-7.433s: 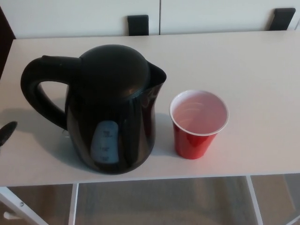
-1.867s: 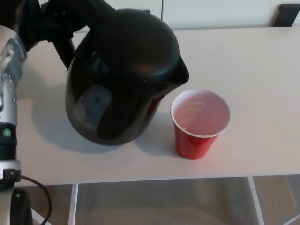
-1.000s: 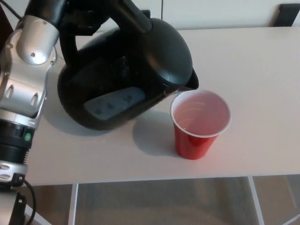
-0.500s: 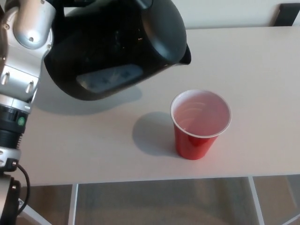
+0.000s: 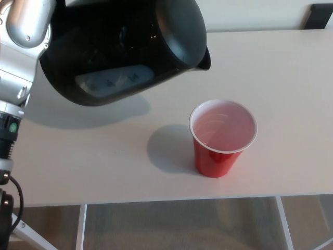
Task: The robot walk towards a table in front and uses its left hand to pick up the pot from the base and pour water to the cup on the right hand side
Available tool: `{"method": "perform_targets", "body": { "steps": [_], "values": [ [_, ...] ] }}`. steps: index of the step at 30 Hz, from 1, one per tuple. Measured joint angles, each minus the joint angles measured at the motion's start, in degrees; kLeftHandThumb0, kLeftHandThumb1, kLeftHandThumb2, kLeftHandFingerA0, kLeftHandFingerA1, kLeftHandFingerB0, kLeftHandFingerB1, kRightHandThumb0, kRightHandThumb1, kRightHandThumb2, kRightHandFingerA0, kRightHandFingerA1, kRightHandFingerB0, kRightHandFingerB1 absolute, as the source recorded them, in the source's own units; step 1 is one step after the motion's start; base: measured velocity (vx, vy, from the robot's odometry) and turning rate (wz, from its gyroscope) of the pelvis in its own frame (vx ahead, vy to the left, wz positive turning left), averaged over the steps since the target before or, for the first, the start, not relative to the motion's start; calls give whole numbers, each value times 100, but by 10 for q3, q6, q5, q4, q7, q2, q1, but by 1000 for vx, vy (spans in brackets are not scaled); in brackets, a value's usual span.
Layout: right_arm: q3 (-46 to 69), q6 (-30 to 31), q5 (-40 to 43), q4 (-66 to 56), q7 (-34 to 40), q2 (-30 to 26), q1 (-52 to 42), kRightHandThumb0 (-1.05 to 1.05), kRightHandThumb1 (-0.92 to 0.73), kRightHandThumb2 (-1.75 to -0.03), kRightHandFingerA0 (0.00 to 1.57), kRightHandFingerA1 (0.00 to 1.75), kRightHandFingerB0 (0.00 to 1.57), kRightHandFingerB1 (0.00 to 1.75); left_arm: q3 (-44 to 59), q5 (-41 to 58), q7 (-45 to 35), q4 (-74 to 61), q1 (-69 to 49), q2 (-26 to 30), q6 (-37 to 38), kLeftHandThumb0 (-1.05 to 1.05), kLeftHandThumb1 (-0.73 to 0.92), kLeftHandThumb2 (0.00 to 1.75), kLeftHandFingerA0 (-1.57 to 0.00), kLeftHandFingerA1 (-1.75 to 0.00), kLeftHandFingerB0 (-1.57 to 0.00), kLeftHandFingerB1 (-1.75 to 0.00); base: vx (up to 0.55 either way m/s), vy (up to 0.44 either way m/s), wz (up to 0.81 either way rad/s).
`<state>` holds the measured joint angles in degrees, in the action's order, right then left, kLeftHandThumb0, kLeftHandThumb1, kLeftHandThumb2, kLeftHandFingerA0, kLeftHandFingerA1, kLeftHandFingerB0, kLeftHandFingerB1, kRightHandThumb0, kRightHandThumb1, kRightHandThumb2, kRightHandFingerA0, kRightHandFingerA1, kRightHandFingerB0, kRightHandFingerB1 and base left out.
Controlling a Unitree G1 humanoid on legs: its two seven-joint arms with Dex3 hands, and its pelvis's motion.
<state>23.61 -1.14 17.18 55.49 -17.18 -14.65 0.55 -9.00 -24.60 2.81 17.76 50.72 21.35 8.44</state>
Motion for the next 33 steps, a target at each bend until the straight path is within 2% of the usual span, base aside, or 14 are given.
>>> {"method": "perform_targets", "body": {
  "steps": [9,13,18,22,25,26,29,30,33],
  "values": [
    [-3,2,-3,1,2,-5,10,-13,-57,-56,58,54,46,45,0,-17,0,-31,-2,12,57,1,62,55,-76,-175,-45,-171,0,0,0],
    [-2,2,-4,1,3,-5,12,-14,-59,-57,56,52,45,44,-2,-24,0,-46,-10,16,74,0,62,54,-78,-175,-47,-169,0,0,0],
    [-3,2,-6,3,4,-6,15,-13,-59,-56,62,55,50,46,-12,-44,1,-64,-30,22,102,-1,61,55,-85,-175,-53,-164,0,0,0],
    [-4,2,-9,3,4,-7,19,-14,-58,-56,59,54,46,45,-19,-63,2,-86,-38,27,118,1,58,56,-86,-175,-56,-160,0,0,0],
    [-4,2,-9,1,5,-7,21,-14,-60,-57,59,55,46,45,-24,-80,7,-102,-42,31,128,-5,57,56,-89,-175,-59,-156,0,0,0],
    [-4,3,-9,0,5,-7,21,-14,-59,-57,59,54,47,45,-27,-87,10,-103,-42,33,133,-12,54,59,-95,-168,-86,-86,0,0,0],
    [-4,6,-10,-2,7,-7,21,-14,-57,-56,56,53,45,44,-39,-115,26,-103,-42,39,152,-12,54,57,-94,-170,-87,-101,0,0,0],
    [-4,7,-10,-2,7,-7,22,-14,-58,-56,57,53,45,44,-42,-124,32,-102,-42,39,158,-3,52,56,-90,-175,-73,-139,0,0,0],
    [-4,10,-10,-3,8,-7,22,-14,-59,-56,59,53,45,44,-50,-149,49,-102,-42,42,172,-3,50,56,-89,-175,-71,-143,0,0,0]
  ]
}}
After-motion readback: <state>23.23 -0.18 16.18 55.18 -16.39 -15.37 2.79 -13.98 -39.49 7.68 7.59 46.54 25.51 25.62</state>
